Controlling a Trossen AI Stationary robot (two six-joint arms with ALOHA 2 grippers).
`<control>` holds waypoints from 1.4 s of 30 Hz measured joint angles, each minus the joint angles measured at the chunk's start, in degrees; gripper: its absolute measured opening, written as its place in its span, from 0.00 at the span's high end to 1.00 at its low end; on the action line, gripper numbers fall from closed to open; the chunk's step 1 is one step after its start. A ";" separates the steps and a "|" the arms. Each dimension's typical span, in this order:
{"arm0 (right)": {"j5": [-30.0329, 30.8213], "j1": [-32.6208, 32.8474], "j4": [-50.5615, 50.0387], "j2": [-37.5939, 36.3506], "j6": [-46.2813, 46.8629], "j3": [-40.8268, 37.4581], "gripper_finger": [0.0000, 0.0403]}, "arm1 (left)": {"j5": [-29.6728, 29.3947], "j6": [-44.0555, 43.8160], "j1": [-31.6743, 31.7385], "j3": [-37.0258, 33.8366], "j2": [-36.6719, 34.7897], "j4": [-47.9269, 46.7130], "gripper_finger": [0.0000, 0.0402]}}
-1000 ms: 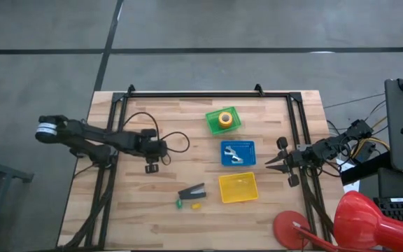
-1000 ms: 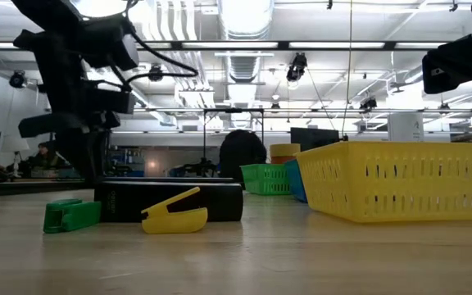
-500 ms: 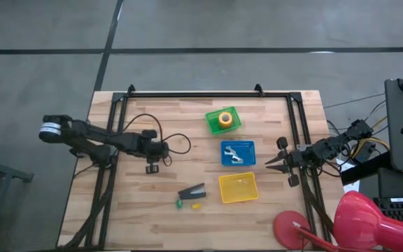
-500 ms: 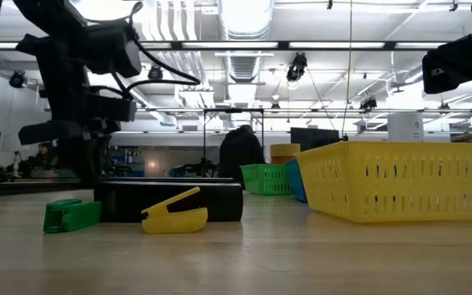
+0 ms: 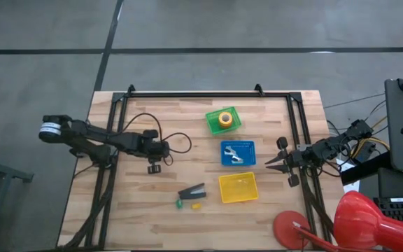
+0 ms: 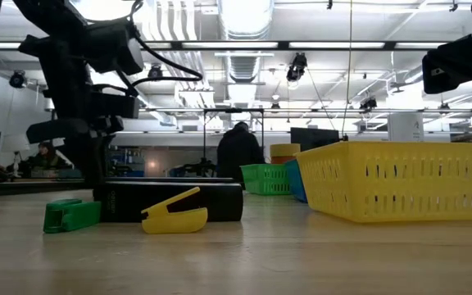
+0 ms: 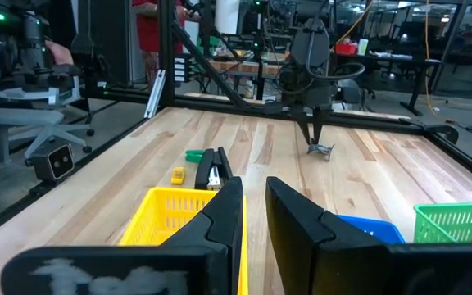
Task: Pick and place Stapler, Stapler remover, tape
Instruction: Put the black staple remover into the blue bin
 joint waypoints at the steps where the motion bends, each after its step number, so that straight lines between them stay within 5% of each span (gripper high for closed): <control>1: -0.01 0.01 0.00 0.00 -0.05 0.00 0.87 | 0.00 -0.04 0.00 0.00 0.00 -0.02 0.85; 8: -0.01 -0.01 0.00 0.00 -0.05 0.00 0.87 | -0.07 -0.07 0.00 0.02 0.00 0.06 0.98; 23: -0.01 0.00 0.00 0.00 -0.07 0.00 0.87 | 1.21 1.48 -1.27 0.02 0.00 14.56 0.99; 32: -0.01 -0.01 0.00 -0.02 -0.09 0.00 0.87 | 5.72 5.07 -1.42 0.02 0.27 33.77 0.99; 42: 0.01 0.01 0.00 -0.02 -0.04 0.00 0.87 | 14.43 4.26 -1.60 0.02 9.66 68.99 0.99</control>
